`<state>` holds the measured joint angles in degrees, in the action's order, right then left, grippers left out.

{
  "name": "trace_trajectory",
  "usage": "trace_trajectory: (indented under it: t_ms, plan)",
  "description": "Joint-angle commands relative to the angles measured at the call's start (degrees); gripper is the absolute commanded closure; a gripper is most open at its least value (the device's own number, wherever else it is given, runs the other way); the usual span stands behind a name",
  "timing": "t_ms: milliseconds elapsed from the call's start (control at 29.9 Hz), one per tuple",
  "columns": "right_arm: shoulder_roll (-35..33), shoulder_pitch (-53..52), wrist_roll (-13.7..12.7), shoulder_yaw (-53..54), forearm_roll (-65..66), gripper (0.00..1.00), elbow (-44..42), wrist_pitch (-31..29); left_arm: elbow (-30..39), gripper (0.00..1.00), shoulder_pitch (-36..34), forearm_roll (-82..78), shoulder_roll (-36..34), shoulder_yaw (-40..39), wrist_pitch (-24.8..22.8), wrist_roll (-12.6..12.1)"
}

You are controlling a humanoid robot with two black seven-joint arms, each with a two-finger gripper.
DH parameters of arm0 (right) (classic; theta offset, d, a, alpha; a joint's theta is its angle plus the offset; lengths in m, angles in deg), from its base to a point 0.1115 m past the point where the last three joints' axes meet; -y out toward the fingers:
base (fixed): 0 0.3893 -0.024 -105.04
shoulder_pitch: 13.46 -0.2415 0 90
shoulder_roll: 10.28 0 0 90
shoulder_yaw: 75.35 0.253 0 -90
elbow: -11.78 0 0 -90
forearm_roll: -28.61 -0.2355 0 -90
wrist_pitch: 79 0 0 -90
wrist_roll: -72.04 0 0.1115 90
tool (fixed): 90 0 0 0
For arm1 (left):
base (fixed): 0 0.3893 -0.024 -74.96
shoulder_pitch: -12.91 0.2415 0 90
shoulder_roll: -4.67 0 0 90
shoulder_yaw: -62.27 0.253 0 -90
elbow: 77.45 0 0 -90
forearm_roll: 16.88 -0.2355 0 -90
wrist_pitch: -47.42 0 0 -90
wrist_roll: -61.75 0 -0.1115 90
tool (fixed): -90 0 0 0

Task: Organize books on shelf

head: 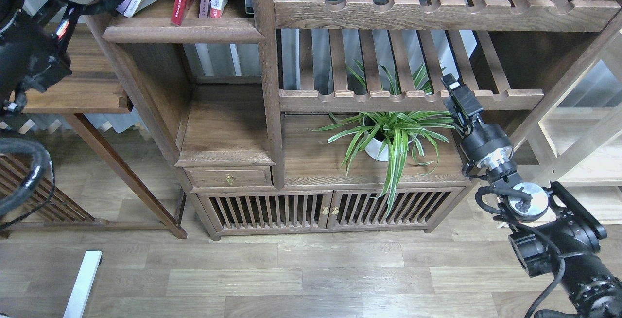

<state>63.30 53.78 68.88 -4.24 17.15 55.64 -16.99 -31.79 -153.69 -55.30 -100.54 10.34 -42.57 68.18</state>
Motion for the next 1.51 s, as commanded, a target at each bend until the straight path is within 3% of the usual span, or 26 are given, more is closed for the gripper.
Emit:
trace_trajectory:
  t_ms: [0,67,201,535,736,970,1104,1305,1472]
  plan:
    - [-0.02,0.09,0.0,-0.01,0.21,0.05,0.0,0.0,1.01,0.01,1.63,-0.16,0.0,0.08,0.34,4.98]
    - [-0.02,0.0,0.0,-0.01,0.29,0.05,0.0,0.0,1.36,0.0,2.16,-0.16,-0.09,0.42,0.34,9.29]
    - [-0.54,0.0,-0.09,-0.01,0.29,0.05,0.0,0.0,2.94,0.0,2.95,-0.25,-0.61,3.06,0.34,21.57]
    - [-2.39,0.09,0.0,-0.09,0.29,0.05,0.0,0.0,10.67,0.0,11.99,-0.07,-1.67,3.77,-0.27,21.57]
    - [-2.39,1.23,0.44,-0.01,0.29,0.01,-0.08,0.0,19.89,0.0,21.57,-0.07,-1.76,3.07,-4.31,21.57]
    - [-2.04,3.78,0.53,-0.09,0.38,0.01,-0.17,0.0,29.74,0.0,25.53,-0.42,-1.41,4.12,-5.02,21.57]
    - [-1.78,6.32,0.53,-0.45,0.38,0.01,-0.52,0.0,34.4,0.0,32.37,-0.07,-1.14,3.94,-6.5,21.57]
    - [-1.69,11.42,0.44,-0.62,0.73,0.01,-1.23,0.0,34.33,0.0,44.33,0.89,0.34,2.71,-15.2,21.57]
    - [-1.69,15.02,0.53,-0.62,0.73,0.0,-2.28,0.0,31.26,0.0,52.59,2.91,1.84,3.33,-18.37,21.57]
